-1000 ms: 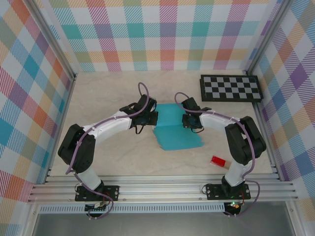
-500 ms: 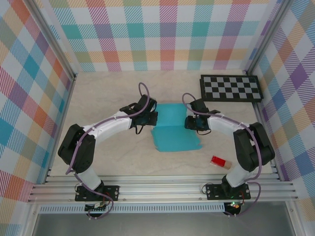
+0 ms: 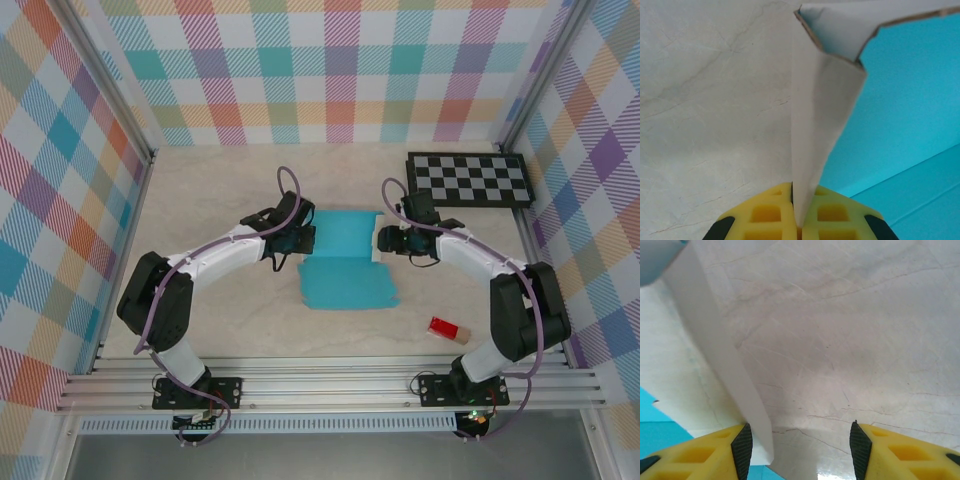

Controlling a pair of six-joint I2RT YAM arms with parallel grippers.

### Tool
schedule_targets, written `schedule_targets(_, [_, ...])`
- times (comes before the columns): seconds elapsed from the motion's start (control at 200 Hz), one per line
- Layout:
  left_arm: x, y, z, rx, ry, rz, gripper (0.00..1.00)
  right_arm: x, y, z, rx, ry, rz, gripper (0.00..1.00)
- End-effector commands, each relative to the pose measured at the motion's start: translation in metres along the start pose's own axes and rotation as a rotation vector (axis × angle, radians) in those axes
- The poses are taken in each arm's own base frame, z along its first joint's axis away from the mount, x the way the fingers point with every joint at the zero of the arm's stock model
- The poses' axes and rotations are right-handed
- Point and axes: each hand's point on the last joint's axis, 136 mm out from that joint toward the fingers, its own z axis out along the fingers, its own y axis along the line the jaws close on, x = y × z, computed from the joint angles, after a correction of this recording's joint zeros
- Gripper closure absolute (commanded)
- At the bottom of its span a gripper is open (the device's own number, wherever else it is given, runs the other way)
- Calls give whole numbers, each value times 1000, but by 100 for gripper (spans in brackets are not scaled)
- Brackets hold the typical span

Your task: Fold the paper box

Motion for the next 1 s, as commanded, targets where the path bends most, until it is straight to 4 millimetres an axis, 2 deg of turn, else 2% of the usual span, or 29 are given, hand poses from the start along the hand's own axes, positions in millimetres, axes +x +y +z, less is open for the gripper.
schedule_targets(0.0, [7,2,2,4,25,10,100,-17,19,-5,-102,-42,-63,44])
schedule_targets(0.17, [6,-6,2,49,26,13,100,-30,35,3,-185,-72,-111,47])
schedule_targets(0.275, [8,-7,1,57,30,20,100,-38,37,6,-188,-83,-122,52])
schedule_targets(0.455, [6,-9,-1,69,23,23,100,-41,33,15,-170,-88,-116,67])
schedule_targets(0.565, [4,-10,-2,76,17,22,100,-37,19,22,-98,-86,-89,91])
schedule_targets(0.65, [3,-13,-2,89,14,15,100,-34,10,26,-43,-81,-77,97])
schedule_targets(0.745, [1,-17,-3,110,10,-7,100,-28,3,31,30,-77,-64,100])
schedule_targets(0.995, [4,-29,2,118,16,-35,100,-12,-11,41,335,-21,-50,100])
